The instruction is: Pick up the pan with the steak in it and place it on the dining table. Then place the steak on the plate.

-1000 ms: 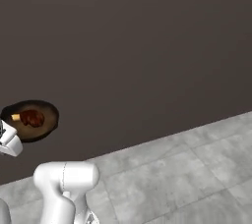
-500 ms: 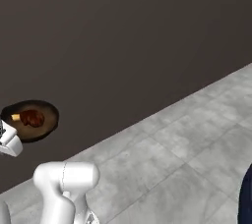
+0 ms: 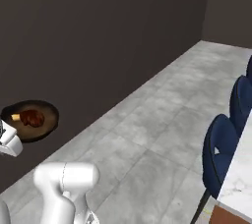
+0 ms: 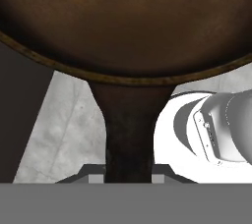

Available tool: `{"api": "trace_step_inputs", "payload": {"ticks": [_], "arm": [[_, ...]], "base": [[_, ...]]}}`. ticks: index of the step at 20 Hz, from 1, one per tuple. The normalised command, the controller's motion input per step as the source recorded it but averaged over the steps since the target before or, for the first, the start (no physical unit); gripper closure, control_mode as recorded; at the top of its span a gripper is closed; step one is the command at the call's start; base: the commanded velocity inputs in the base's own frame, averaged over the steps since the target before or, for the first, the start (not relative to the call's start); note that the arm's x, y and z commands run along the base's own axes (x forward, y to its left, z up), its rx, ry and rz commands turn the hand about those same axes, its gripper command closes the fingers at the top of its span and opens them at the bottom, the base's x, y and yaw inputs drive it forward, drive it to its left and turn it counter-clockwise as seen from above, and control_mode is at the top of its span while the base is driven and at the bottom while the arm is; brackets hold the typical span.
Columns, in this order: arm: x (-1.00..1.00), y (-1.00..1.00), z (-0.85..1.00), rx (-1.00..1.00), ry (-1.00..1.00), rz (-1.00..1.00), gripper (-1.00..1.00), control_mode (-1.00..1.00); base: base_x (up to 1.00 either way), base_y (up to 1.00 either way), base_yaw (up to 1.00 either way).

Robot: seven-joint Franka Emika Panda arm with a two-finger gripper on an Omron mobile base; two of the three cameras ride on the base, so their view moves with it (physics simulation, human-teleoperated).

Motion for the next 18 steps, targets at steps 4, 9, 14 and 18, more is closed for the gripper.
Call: {"api": "trace_step_inputs", "payload": {"ticks": [4,9,14,18], "arm": [[0.0,0.0,0.0,0.0,0.0,0.0,1.0,1.0],[0.0,0.0,0.0,0.0,0.0,0.0,1.0,1.0],[0.0,0.0,0.0,0.0,0.0,0.0,1.0,1.0],[0.0,0.0,0.0,0.0,0.0,0.0,1.0,1.0]], "base": [[0.01,0.0,-0.5],[0.02,0.0,-0.5],[-0.07,0.0,-0.28],[-0.04,0.11,0.0]]}}
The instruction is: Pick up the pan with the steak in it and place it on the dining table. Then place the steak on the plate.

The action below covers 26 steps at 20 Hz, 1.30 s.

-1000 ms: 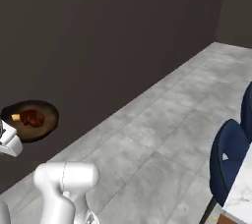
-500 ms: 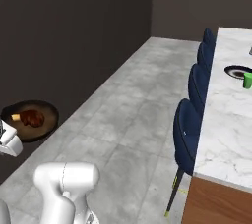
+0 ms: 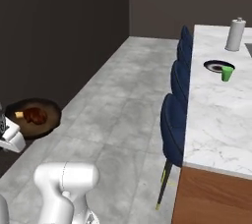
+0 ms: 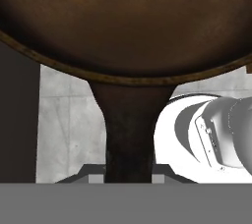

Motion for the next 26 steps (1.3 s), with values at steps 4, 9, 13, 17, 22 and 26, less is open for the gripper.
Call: {"api": "trace_step_inputs", "payload": {"ticks": [4,9,13,17,22,26], "arm": [[0.0,0.0,0.0,0.0,0.0,0.0,1.0,1.0],[0.0,0.0,0.0,0.0,0.0,0.0,1.0,1.0],[0.0,0.0,0.0,0.0,0.0,0.0,1.0,1.0],[0.0,0.0,0.0,0.0,0.0,0.0,1.0,1.0],[0.0,0.0,0.0,0.0,0.0,0.0,1.0,1.0],[0.0,0.0,0.0,0.0,0.0,0.0,1.0,1.0]], "base": [[0.03,0.9,-0.06],[0.01,0.75,-0.04],[0.03,0.04,-0.01],[0.43,0.06,-0.02],[0.96,0.24,-0.1],[1.0,0.29,-0.12]]}}
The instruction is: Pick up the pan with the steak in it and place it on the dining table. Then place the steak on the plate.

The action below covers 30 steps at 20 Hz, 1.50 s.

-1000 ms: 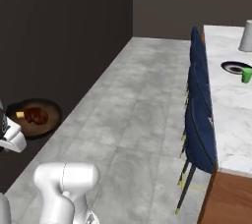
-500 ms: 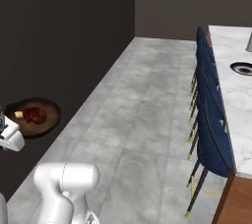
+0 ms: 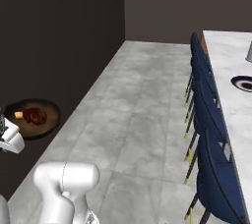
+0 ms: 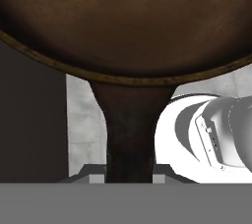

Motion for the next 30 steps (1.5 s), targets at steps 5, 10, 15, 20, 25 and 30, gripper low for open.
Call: {"api": "trace_step_inputs", "payload": {"ticks": [5,10,15,20,25,30], "arm": [[0.0,0.0,0.0,0.0,0.0,0.0,1.0,1.0],[0.0,0.0,0.0,0.0,0.0,0.0,1.0,1.0],[0.0,0.0,0.0,0.0,0.0,0.0,1.0,1.0],[0.0,0.0,0.0,0.0,0.0,0.0,1.0,1.0],[0.0,0.0,0.0,0.0,0.0,0.0,1.0,1.0],[0.0,0.0,0.0,0.0,0.0,0.0,1.0,1.0]], "base": [[1.0,0.32,-0.12],[1.0,0.36,-0.11],[1.0,0.38,-0.1],[1.0,0.38,-0.1],[1.0,0.39,-0.11],[1.0,0.35,-0.11]]}}
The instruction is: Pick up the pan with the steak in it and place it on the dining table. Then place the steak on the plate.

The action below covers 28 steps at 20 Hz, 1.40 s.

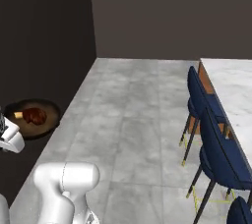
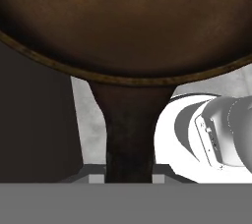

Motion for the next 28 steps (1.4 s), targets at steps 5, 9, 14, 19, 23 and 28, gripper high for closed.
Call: {"api": "trace_step_inputs", "payload": {"ticks": [5,9,14,19,23,28], "arm": [[0.0,0.0,0.0,0.0,0.0,0.0,1.0,1.0],[0.0,0.0,0.0,0.0,0.0,0.0,1.0,1.0],[0.0,0.0,0.0,0.0,0.0,0.0,1.0,1.0],[0.0,0.0,0.0,0.0,0.0,0.0,1.0,1.0],[0.0,0.0,0.0,0.0,0.0,0.0,1.0,1.0],[0.0,0.0,0.0,0.0,0.0,0.0,1.0,1.0]], "base": [[0.74,0.18,-0.29],[0.12,0.06,-0.48],[0.0,0.0,-0.5],[0.0,0.0,-0.5],[0.0,0.0,-0.5],[0.0,0.0,-0.5]]}}
